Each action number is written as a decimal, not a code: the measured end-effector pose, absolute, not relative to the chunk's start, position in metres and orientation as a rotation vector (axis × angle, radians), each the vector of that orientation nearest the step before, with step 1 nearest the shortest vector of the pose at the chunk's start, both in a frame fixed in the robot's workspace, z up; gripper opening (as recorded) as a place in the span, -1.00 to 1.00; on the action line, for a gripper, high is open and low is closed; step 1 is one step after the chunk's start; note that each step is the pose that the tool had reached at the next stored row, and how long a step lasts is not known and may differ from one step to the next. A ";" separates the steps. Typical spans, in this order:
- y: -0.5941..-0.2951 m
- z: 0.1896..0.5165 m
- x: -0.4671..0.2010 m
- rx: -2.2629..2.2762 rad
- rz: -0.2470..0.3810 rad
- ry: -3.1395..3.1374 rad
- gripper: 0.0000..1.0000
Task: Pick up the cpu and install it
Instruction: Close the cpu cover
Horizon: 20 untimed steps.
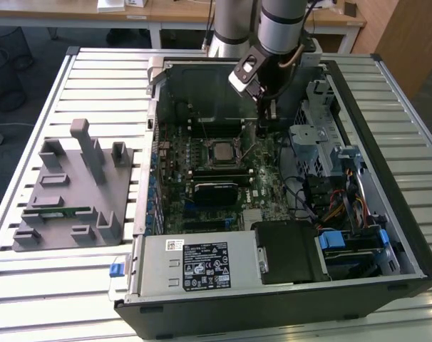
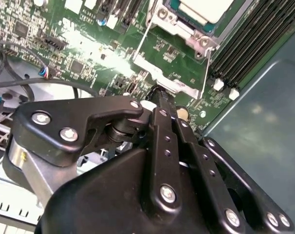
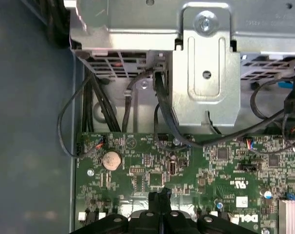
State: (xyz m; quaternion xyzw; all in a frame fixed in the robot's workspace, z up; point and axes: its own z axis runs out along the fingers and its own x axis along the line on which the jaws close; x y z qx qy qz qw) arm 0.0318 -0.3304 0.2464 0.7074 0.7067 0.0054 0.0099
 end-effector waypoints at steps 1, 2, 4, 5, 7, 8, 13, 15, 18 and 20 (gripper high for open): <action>-0.330 0.246 0.030 2.208 0.017 2.206 -0.79; -0.330 0.246 0.027 2.208 0.017 2.206 -0.79; -0.330 0.246 0.023 2.208 0.017 2.206 -0.79; -0.330 0.245 0.021 2.208 0.017 2.206 -0.79; -0.330 0.245 0.017 2.208 0.017 2.206 -0.79; -0.330 0.245 0.015 2.208 0.017 2.206 -0.79; -0.330 0.244 0.001 2.208 0.017 2.206 -0.79; -0.330 0.243 -0.004 2.208 0.017 2.206 -0.79; -0.330 0.242 -0.010 2.208 0.017 2.206 -0.79; -0.330 0.242 -0.014 2.209 0.017 2.206 -0.79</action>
